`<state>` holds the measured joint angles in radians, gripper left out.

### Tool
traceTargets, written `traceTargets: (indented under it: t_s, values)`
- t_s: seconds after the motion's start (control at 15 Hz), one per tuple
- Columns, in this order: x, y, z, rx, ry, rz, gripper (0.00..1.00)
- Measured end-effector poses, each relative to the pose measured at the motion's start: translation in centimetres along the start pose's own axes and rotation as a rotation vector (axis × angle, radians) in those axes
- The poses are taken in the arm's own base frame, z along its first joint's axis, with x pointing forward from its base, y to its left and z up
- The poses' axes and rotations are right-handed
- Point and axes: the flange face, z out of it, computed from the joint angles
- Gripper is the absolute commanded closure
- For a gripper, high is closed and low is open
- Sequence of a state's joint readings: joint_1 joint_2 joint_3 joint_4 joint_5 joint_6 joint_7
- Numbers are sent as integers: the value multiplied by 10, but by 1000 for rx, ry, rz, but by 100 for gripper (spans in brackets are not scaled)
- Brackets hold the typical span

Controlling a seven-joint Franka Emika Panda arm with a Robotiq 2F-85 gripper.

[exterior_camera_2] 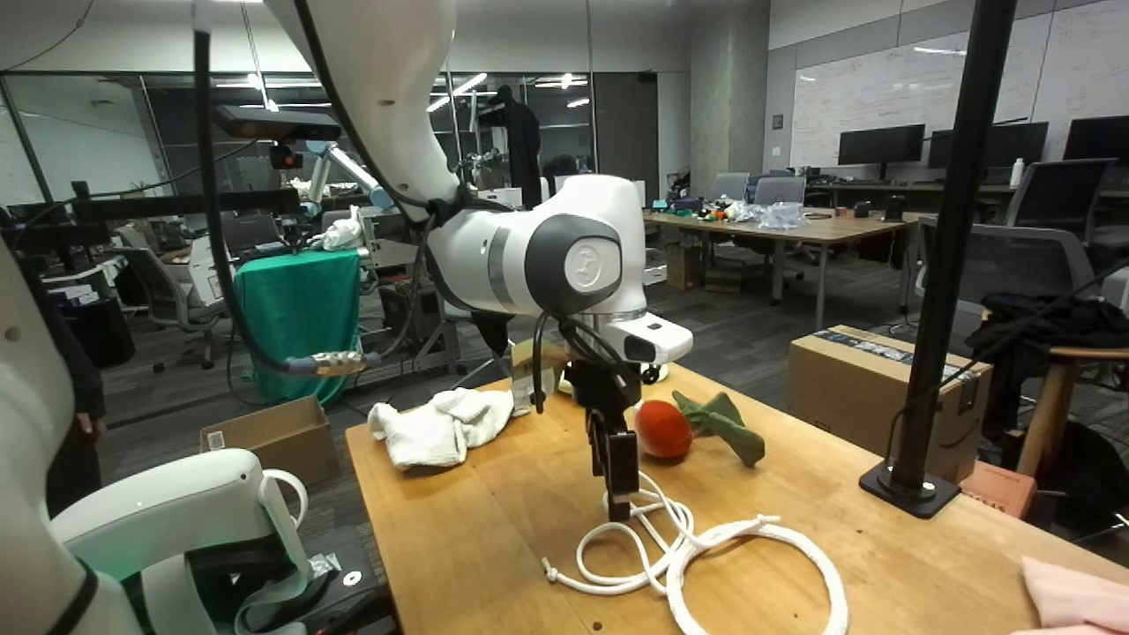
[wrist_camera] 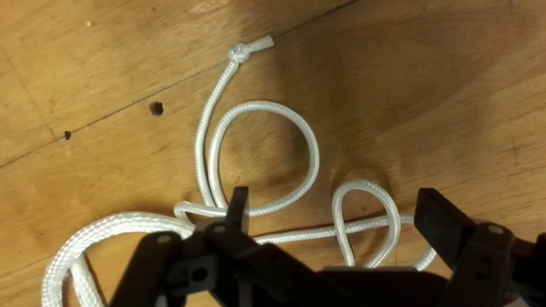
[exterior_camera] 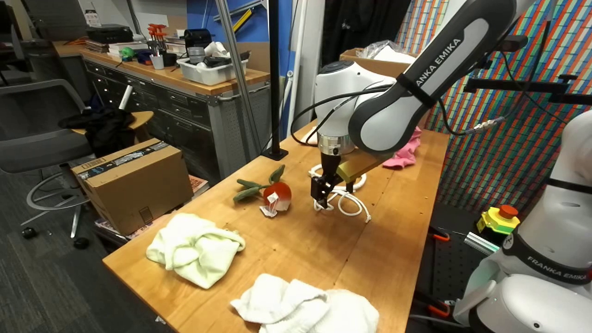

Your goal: Separate all the objects on the heap

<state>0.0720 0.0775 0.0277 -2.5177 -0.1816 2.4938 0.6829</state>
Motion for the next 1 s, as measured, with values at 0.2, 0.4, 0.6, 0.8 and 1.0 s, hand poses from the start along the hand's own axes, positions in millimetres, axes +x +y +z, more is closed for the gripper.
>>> traceTargets:
  t_s: [0.2, 0.4, 0.6, 0.8, 1.0]
  values:
    - [0, 5, 4, -1, -12, 13, 0]
    - [4, 14, 7, 6, -24, 26, 0]
    - [9, 26, 10, 34, -49, 32, 0]
    - [12, 41, 15, 66, -79, 33, 0]
    - [12, 51, 21, 94, -106, 28, 0]
